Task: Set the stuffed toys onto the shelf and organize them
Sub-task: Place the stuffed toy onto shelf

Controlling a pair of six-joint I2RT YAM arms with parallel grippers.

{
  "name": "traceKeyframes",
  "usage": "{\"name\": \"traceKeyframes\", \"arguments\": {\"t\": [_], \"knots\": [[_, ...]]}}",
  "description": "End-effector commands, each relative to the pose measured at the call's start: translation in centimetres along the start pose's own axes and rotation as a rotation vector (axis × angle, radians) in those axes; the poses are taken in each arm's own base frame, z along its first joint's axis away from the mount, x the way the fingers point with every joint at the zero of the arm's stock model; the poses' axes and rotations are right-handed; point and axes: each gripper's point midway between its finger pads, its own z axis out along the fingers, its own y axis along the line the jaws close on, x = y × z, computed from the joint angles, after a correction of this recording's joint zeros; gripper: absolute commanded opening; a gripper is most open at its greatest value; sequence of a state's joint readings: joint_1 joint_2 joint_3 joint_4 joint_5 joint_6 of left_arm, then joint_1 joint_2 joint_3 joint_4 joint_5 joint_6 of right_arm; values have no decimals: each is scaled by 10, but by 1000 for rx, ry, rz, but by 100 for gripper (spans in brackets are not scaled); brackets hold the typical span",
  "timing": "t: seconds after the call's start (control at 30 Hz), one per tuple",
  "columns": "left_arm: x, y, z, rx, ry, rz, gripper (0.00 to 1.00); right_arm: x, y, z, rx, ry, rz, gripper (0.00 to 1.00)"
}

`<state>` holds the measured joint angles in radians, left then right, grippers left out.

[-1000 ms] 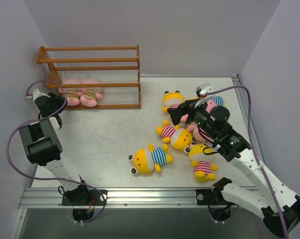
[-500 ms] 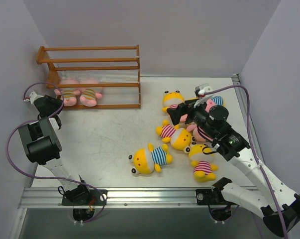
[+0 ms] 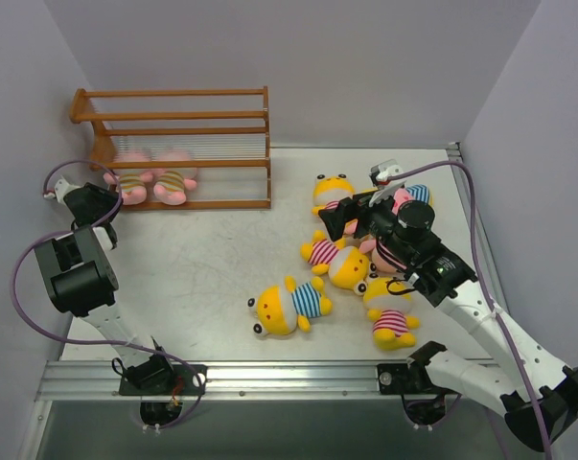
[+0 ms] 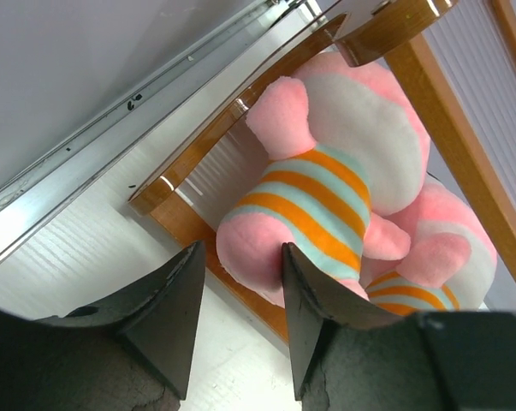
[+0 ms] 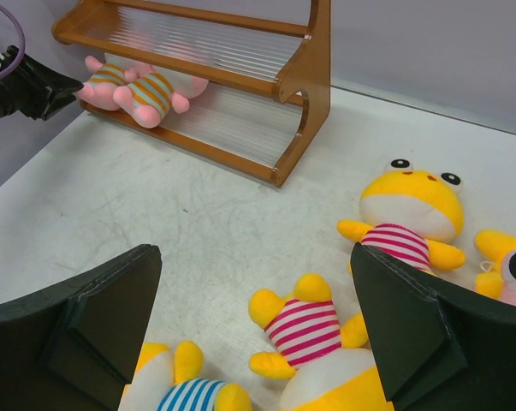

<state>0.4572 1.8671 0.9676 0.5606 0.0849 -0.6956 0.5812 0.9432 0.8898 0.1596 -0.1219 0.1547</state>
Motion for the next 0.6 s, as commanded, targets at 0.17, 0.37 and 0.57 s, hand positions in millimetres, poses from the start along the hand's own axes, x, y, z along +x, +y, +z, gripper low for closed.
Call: {"name": "traceKeyframes", "arguments": {"t": [0.17,0.37,0.57], "knots": [[-19,21,1,-107,-30,-31,50,-20,7,1,-35,-53,-14,98],[-19,20,3,-113,-16,-32,50,-20,7,1,-36,-51,-17,98],[-29,4,0,-60,-27,-34,59,-22,7,-1,-39,-57,-17,98]]}}
